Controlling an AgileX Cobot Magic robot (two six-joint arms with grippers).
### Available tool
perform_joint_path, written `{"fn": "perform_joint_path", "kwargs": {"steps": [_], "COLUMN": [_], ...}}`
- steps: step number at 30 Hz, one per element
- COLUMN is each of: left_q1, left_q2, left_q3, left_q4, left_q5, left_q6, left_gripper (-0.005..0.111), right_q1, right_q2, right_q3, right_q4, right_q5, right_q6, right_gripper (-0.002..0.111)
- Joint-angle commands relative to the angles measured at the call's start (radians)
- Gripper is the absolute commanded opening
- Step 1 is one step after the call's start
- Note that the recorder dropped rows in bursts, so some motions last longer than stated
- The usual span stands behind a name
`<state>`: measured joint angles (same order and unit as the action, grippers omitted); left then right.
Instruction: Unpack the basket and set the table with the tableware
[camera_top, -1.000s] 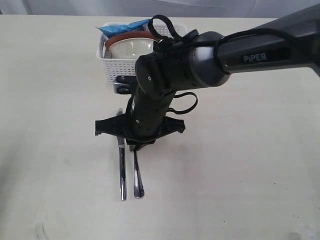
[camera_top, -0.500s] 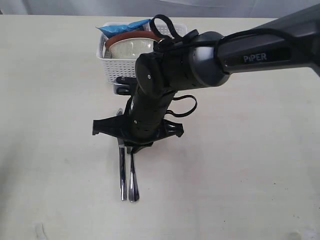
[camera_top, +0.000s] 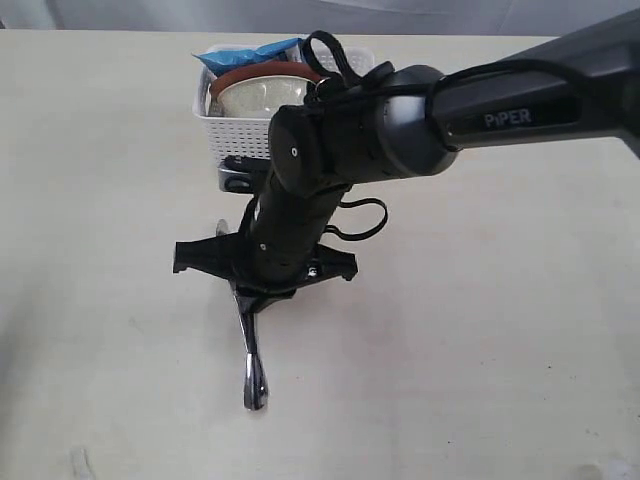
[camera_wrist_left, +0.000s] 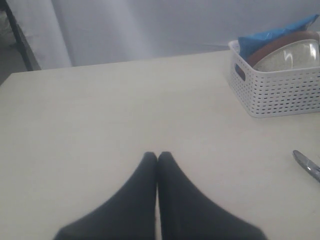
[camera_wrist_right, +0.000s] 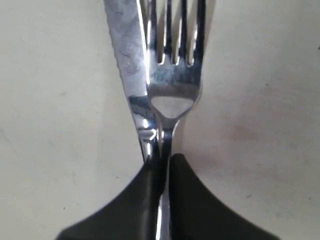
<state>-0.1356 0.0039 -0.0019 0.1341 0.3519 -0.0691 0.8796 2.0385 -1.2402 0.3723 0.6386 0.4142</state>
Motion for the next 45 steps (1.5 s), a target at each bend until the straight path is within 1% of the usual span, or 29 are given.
{"fn": "perform_joint_path", "kwargs": {"steps": [1,4,7,10,14,19,21,31,34,40,45], "left_q1": [-0.003,-0.003,-0.003,-0.003,-0.003,-0.003,-0.003,-0.003,-0.003,-0.003,-0.003], "left_q2": [-0.004,-0.004,-0.004,-0.004,-0.004,-0.004,-0.004,-0.004,-0.004,-0.004,-0.004], "left_q3": [0.002,0.002,0.002,0.002,0.002,0.002,0.002,0.002,0.002,0.002,0.002], "left_q4": [0.000,0.000,0.000,0.000,0.000,0.000,0.000,0.000,0.000,0.000,0.000], "left_q5": [-0.009,-0.009,-0.009,-0.009,-0.009,-0.009,-0.009,-0.009,-0.009,-0.009,-0.009], "left_q6": [0.001,0.001,0.001,0.001,0.001,0.001,0.001,0.001,0.001,0.001,0.001], "left_gripper": [0.000,0.000,0.000,0.000,0.000,0.000,0.000,0.000,0.000,0.000,0.000], "right_q1": [-0.019,-0.018,-0.018,-0.022,-0.026,-0.026,-0.026,-0.004,-0.004,-0.001,-0.001], "right_q2": [0.002,0.002,0.004,0.031,0.057,0.059,0.059,0.059,0.059,0.059,0.059], "right_q3": [-0.003,-0.032,-0.061,-0.061,-0.061,-0.061,-0.061,-0.061,-0.061,-0.061,-0.061], "right_q4": [-0.014,-0.021,-0.094,-0.188,-0.186,-0.050,-0.024,0.020,0.031,0.104,0.093], "right_q5": [0.002,0.026,0.029,0.058,0.076,0.074,0.074,0.058,0.052,0.009,0.017], "right_q6": [-0.060,-0.154,-0.151,-0.086,-0.031,-0.028,-0.028,-0.001,0.037,0.056,0.056], "right_gripper": [0.000,0.000,0.000,0.000,0.000,0.000,0.000,0.000,0.000,0.000,0.000]}}
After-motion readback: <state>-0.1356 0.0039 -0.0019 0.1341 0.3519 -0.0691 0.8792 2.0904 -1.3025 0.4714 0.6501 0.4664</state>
